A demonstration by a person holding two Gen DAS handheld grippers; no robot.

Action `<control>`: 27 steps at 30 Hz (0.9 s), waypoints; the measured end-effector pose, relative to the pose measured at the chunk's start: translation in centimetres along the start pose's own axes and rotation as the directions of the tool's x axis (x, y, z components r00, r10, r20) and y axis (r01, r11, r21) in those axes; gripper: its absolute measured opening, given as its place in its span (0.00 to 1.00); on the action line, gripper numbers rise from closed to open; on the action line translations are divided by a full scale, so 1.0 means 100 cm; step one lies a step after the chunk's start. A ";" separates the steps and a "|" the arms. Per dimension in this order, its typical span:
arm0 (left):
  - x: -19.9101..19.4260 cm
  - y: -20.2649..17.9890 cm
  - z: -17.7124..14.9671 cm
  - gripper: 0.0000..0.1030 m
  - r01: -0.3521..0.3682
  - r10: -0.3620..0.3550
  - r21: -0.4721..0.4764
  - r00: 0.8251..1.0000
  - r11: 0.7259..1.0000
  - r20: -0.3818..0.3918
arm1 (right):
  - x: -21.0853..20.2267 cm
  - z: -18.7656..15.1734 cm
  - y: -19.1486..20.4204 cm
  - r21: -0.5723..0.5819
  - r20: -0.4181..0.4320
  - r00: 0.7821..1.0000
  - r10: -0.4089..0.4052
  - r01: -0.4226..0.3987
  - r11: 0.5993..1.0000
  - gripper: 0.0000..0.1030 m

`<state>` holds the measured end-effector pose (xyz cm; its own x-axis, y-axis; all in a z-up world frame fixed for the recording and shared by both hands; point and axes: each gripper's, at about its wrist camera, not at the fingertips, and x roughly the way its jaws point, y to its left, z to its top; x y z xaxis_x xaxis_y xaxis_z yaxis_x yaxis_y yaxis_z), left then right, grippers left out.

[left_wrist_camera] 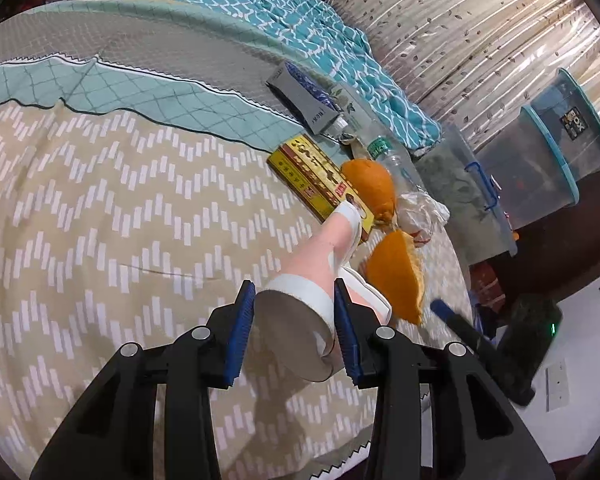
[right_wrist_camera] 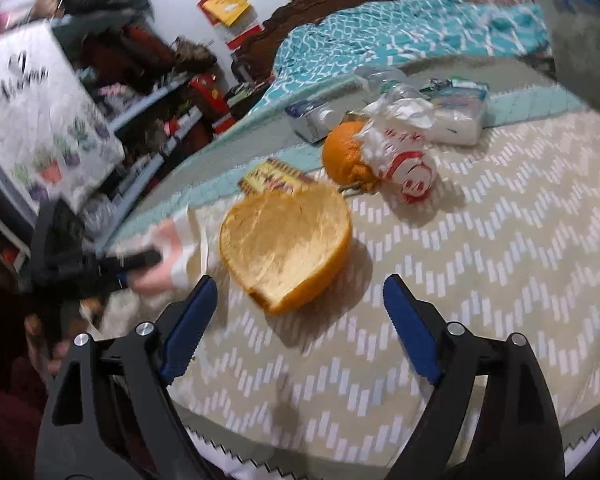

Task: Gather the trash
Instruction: 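Carry the cup and orange peel over the beige wastebasket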

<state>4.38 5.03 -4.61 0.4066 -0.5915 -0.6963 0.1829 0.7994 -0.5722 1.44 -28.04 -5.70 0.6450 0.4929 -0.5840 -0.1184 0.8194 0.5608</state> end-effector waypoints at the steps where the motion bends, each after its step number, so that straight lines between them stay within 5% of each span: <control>1: -0.001 -0.002 0.000 0.36 0.002 -0.002 0.004 1.000 1.000 0.001 | 0.003 0.004 -0.007 0.033 -0.010 1.000 0.015 -0.015 0.999 0.70; 3: -0.003 -0.007 0.000 0.36 0.007 -0.007 0.012 1.000 1.000 0.004 | 0.017 0.012 -0.021 0.100 -0.049 0.998 0.029 -0.024 0.995 0.61; 8: -0.006 -0.020 0.002 0.36 0.016 -0.016 0.041 1.000 0.999 0.013 | 0.057 0.009 -0.036 0.239 -0.148 0.977 0.152 -0.114 0.964 0.21; 11: -0.009 -0.030 0.006 0.36 0.026 -0.027 0.058 1.000 0.998 0.014 | 0.055 0.008 -0.042 0.302 -0.132 0.963 0.234 -0.186 0.935 0.16; 20: 0.017 -0.108 0.024 0.36 0.092 -0.083 0.235 0.995 0.968 -0.047 | -0.033 0.019 -0.103 0.305 -0.001 0.999 0.048 -0.045 0.951 0.15; 27: 0.098 -0.221 0.033 0.36 0.200 -0.137 0.414 0.975 0.888 -0.177 | -0.127 0.040 -0.177 0.360 0.146 0.978 -0.151 0.090 0.928 0.15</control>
<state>7.31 -18.05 2.63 0.2132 -0.7044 -0.6770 0.6141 0.6355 -0.4679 -1.62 -49.91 -5.87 0.7584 0.3155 -0.5704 0.2202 0.6996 0.6797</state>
